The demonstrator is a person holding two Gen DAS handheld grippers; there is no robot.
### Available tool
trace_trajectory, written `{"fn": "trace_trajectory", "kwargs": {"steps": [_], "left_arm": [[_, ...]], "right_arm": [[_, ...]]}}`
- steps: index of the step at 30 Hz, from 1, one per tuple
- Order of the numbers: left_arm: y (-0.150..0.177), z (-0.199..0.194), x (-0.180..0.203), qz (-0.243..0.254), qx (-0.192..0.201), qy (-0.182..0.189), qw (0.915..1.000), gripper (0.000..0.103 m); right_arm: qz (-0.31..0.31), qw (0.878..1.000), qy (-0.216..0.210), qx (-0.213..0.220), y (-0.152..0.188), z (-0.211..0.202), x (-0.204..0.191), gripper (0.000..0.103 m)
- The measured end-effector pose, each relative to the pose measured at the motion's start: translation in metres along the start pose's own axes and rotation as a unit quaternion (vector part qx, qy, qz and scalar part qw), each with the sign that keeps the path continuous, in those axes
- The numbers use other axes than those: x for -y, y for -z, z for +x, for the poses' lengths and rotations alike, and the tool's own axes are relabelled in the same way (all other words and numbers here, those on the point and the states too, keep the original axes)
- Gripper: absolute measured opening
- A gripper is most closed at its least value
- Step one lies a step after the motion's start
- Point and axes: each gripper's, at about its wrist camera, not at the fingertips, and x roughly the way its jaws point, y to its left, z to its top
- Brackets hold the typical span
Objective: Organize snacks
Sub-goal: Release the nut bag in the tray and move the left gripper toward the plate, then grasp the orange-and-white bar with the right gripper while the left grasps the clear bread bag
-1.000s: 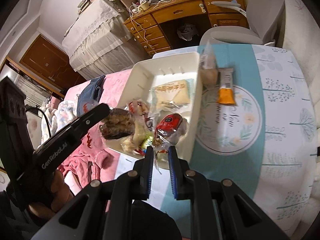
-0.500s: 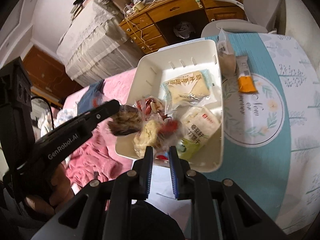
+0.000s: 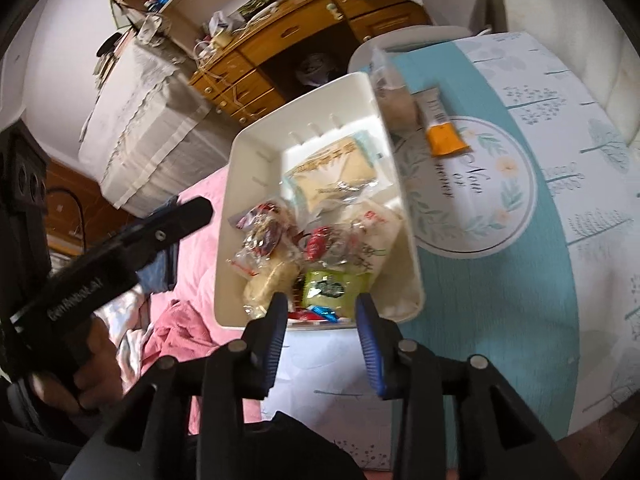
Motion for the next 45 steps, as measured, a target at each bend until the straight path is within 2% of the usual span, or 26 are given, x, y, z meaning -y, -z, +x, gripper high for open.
{"fn": "trace_trajectory", "kwargs": {"steps": [3, 5, 7, 11, 14, 21, 23, 26, 30, 33, 38, 45], "left_arm": [[-0.016, -0.001, 0.008, 0.038, -0.005, 0.014, 0.9992, 0.074], [-0.028, 0.0, 0.014, 0.068, -0.011, 0.022, 0.9974, 0.076], [-0.039, 0.0, 0.018, 0.091, -0.016, 0.041, 0.9949, 0.081], [-0.063, 0.002, 0.028, 0.132, -0.021, 0.068, 0.9887, 0.088], [-0.079, 0.007, 0.037, 0.163, -0.033, 0.073, 0.9835, 0.093], [-0.118, 0.03, 0.061, 0.244, -0.06, 0.071, 0.9653, 0.093], [-0.126, 0.04, 0.067, 0.266, -0.069, 0.082, 0.9581, 0.093], [-0.139, 0.06, 0.076, 0.293, -0.084, 0.081, 0.9489, 0.093], [-0.149, 0.086, 0.085, 0.318, -0.104, 0.084, 0.9385, 0.101], [-0.156, 0.109, 0.092, 0.329, -0.123, 0.079, 0.9329, 0.102], [-0.167, 0.15, 0.091, 0.32, -0.144, 0.073, 0.9336, 0.102], [-0.183, 0.2, 0.081, 0.284, -0.144, 0.062, 0.9458, 0.102]], "right_arm": [[0.002, 1.0, 0.015, 0.009, -0.001, -0.006, 0.008, 0.036], [0.001, 1.0, 0.027, 0.014, -0.003, -0.009, 0.014, 0.04], [0.001, 0.999, 0.033, 0.022, -0.004, -0.011, 0.019, 0.044], [-0.002, 0.998, 0.046, 0.039, -0.013, -0.015, 0.032, 0.046], [-0.007, 0.997, 0.056, 0.047, -0.021, -0.014, 0.041, 0.051], [-0.029, 0.995, 0.076, 0.062, -0.046, -0.001, 0.063, 0.056], [-0.042, 0.994, 0.082, 0.067, -0.055, 0.005, 0.068, 0.065], [-0.053, 0.992, 0.084, 0.076, -0.064, 0.013, 0.073, 0.07], [-0.065, 0.991, 0.085, 0.082, -0.08, 0.03, 0.081, 0.071], [-0.076, 0.989, 0.091, 0.088, -0.09, 0.042, 0.087, 0.071], [-0.1, 0.985, 0.101, 0.097, -0.104, 0.064, 0.097, 0.071], [-0.129, 0.979, 0.114, 0.11, -0.112, 0.093, 0.107, 0.071]]}}
